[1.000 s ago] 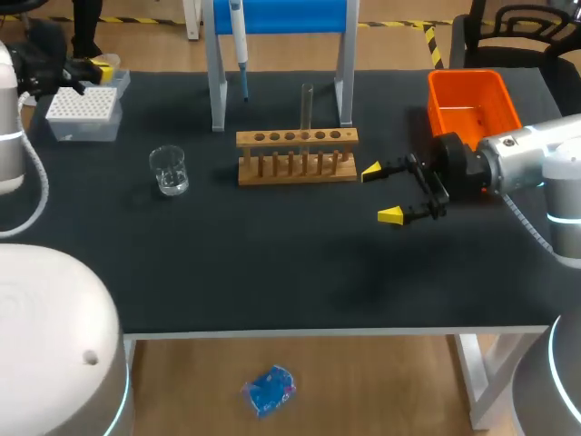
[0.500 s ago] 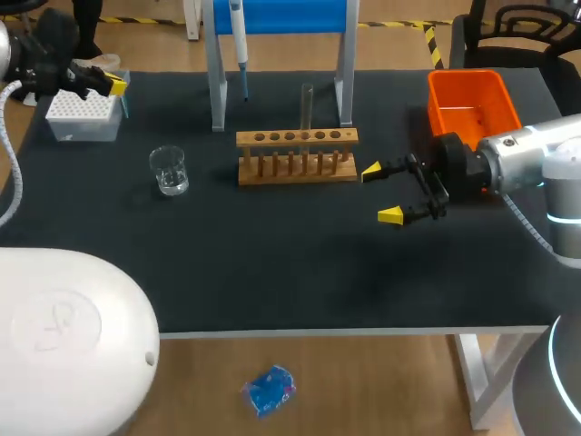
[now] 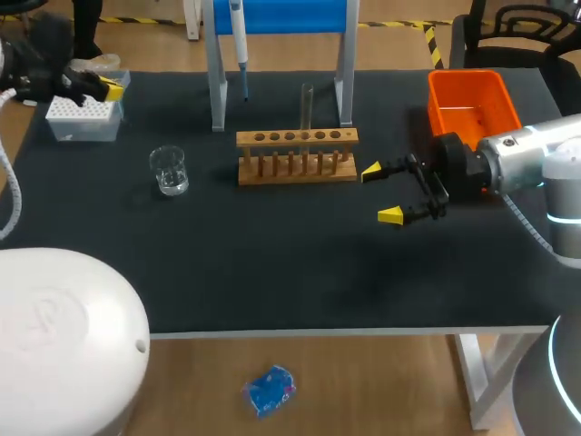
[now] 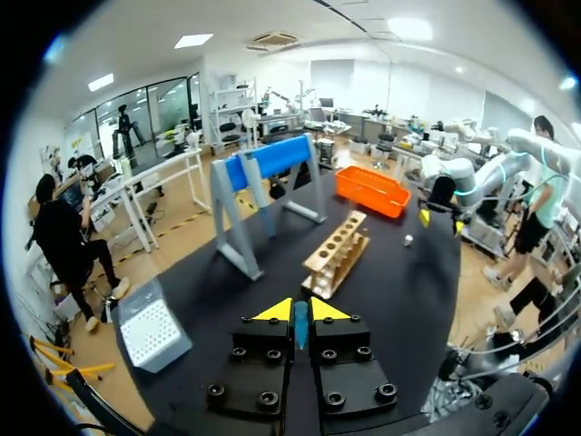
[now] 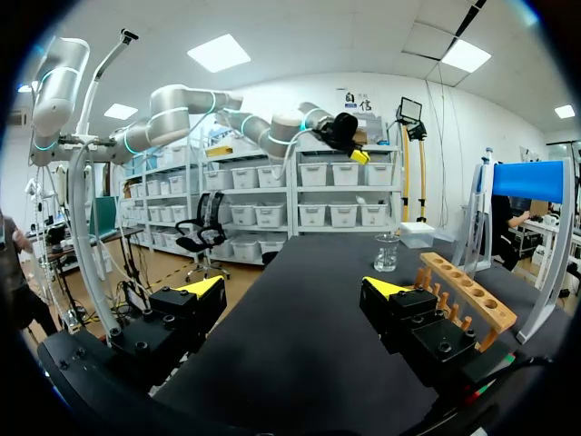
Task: Invert the test tube, pick up the pipette, mount the tip to pipette, aspirate from beaker and dispense into the tube, eject the tip, return the pipette, and cap with the stopper.
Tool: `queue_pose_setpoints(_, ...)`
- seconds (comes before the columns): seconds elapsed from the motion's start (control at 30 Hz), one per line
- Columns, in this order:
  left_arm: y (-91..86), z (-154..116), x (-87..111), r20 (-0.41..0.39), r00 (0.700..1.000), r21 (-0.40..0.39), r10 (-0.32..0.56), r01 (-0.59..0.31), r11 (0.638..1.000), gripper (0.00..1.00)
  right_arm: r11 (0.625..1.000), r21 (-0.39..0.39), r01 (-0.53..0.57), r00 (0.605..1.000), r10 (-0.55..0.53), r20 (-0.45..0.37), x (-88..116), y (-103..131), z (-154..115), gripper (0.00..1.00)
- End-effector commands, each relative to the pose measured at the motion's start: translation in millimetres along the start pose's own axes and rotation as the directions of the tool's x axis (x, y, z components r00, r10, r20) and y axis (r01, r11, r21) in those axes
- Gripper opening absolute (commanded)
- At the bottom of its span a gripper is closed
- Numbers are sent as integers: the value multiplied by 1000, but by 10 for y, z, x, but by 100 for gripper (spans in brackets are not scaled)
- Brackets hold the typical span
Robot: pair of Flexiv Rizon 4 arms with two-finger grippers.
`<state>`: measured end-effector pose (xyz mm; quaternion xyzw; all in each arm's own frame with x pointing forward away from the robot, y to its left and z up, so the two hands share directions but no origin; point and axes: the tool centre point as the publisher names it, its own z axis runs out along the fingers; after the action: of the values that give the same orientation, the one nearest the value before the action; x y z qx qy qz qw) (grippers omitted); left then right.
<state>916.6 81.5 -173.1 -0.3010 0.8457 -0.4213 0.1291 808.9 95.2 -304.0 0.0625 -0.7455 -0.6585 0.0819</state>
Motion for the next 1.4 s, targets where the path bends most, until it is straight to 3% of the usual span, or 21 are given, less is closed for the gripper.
queue_pose_setpoints(0.03,-54,200,250,-41,999,-16,6,-6,1000,0,1000,-12,0,1000,0,-4,40,4,34,100)
queue_pose_setpoints(0.23,-162,447,794,-136,990,-27,34,-38,999,0,999,-40,-4,1000,3,-20,174,-15,172,100)
queue_pose_setpoints(0.4,-230,614,1221,-169,984,-17,58,-62,998,0,998,-64,-3,1000,2,-19,251,-31,313,100)
queue_pose_setpoints(0.6,-269,745,1722,-255,963,7,90,-91,996,0,999,-39,19,1000,-18,7,271,5,418,100)
queue_pose_setpoints(1.17,-269,745,1722,-255,963,7,90,-91,996,0,999,-39,19,1000,-18,7,271,5,418,100)
queue_pose_setpoints(1.3,-314,1038,1862,-283,955,10,91,-92,996,0,999,-34,16,1000,-16,10,258,-2,454,100)
queue_pose_setpoints(1.4,-345,1175,2017,-306,942,18,140,-141,990,0,1000,-30,-2,1000,3,17,220,-11,513,100)
